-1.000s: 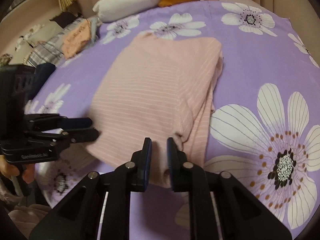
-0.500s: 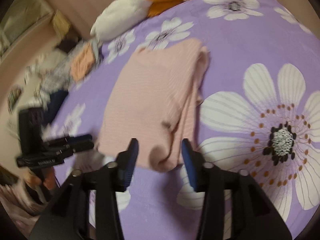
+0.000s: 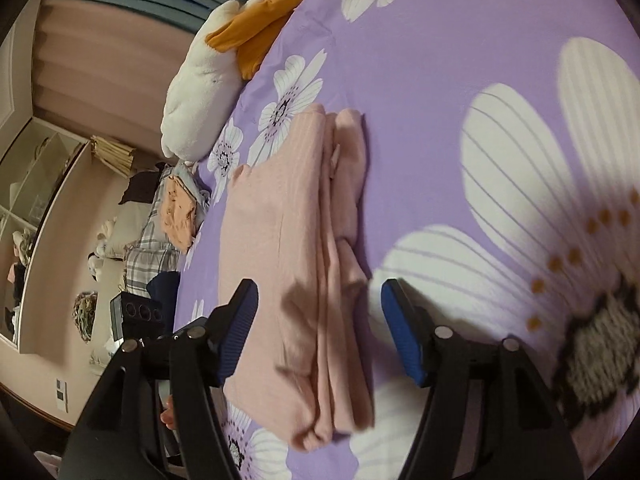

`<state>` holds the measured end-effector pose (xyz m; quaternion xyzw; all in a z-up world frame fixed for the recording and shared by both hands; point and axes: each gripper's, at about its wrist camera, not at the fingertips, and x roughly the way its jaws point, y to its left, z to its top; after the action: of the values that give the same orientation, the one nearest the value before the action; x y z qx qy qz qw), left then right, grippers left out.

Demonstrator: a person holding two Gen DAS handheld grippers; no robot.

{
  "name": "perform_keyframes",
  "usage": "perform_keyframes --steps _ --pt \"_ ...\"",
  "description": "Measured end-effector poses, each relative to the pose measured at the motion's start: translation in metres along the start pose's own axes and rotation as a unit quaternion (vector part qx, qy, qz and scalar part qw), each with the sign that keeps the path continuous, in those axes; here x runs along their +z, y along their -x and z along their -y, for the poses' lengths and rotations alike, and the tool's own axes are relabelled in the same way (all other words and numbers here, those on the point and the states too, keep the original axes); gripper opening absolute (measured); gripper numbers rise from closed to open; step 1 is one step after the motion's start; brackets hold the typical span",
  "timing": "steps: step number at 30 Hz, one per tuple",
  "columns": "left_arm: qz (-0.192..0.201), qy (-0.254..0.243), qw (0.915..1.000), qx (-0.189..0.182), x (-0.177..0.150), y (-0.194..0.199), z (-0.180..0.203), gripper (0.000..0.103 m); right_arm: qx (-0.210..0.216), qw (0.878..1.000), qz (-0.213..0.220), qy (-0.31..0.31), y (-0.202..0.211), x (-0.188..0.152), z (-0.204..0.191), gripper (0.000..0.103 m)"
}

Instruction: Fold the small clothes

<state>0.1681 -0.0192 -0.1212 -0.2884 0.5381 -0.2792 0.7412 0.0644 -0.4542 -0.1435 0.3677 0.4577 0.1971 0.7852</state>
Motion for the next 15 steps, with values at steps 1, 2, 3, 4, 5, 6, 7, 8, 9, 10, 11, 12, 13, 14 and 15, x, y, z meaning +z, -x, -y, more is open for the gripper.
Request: perform_keyframes --steps 1,2,3,4,5,6,7,8,9,10,11,12,13,14,15 --pt "-0.002 0.0 1.0 -0.003 0.001 -0.003 0.001 0.061 0.001 1.0 -0.003 0.002 -0.003 0.002 0.0 0.065" --pt "-0.003 -0.003 1.0 -0.002 0.001 -0.005 0.001 0.061 0.002 1.0 -0.007 0.005 -0.007 0.003 -0.002 0.065" --pt "-0.004 -0.006 1.0 -0.002 0.002 -0.006 0.002 0.061 0.003 1.0 -0.009 0.005 -0.009 0.006 -0.001 0.064" --pt "-0.004 -0.009 0.9999 -0.002 0.004 -0.009 0.004 0.061 0.004 1.0 -0.012 0.007 -0.013 0.008 -0.001 0.064" --pt "-0.005 -0.01 0.9999 -0.002 0.006 -0.009 0.004 0.061 0.003 1.0 -0.015 0.01 -0.017 0.009 -0.003 0.064" --pt "-0.005 -0.01 0.9999 -0.005 0.008 -0.01 0.003 0.061 0.003 1.0 -0.018 0.013 -0.021 0.012 -0.003 0.065" --pt "-0.006 -0.01 0.9999 -0.007 0.01 -0.012 0.003 0.061 0.004 1.0 -0.021 0.017 -0.026 0.014 -0.005 0.065" --pt "-0.007 -0.011 0.9999 -0.008 0.013 -0.014 0.003 0.061 0.003 1.0 -0.023 0.021 -0.029 0.015 -0.006 0.065" --pt "-0.007 -0.011 0.9999 -0.01 0.013 -0.015 0.002 0.061 0.002 0.999 -0.026 0.024 -0.033 0.018 -0.007 0.065" --pt "-0.007 -0.011 0.9999 -0.011 0.013 -0.015 0.002 0.061 0.002 0.999 -0.027 0.028 -0.036 0.02 -0.008 0.065" --pt "-0.006 -0.012 0.9998 -0.012 0.015 -0.016 0.002 0.061 0.001 0.999 -0.028 0.031 -0.038 0.021 -0.009 0.065" --pt "-0.006 -0.015 0.9998 -0.013 0.017 -0.018 0.003 0.061 -0.001 0.999 -0.029 0.035 -0.041 0.023 -0.01 0.064" --pt "-0.005 -0.016 0.9998 -0.013 0.017 -0.019 0.003 0.061 -0.003 0.999 -0.03 0.038 -0.043 0.024 -0.011 0.062" --pt "-0.005 -0.017 0.9998 -0.013 0.018 -0.021 0.004 0.061 -0.004 0.999 -0.03 0.041 -0.045 0.025 -0.011 0.061" --pt "-0.005 -0.018 0.9997 -0.013 0.02 -0.023 0.005 0.061 -0.006 0.999 -0.03 0.044 -0.047 0.026 -0.011 0.059"
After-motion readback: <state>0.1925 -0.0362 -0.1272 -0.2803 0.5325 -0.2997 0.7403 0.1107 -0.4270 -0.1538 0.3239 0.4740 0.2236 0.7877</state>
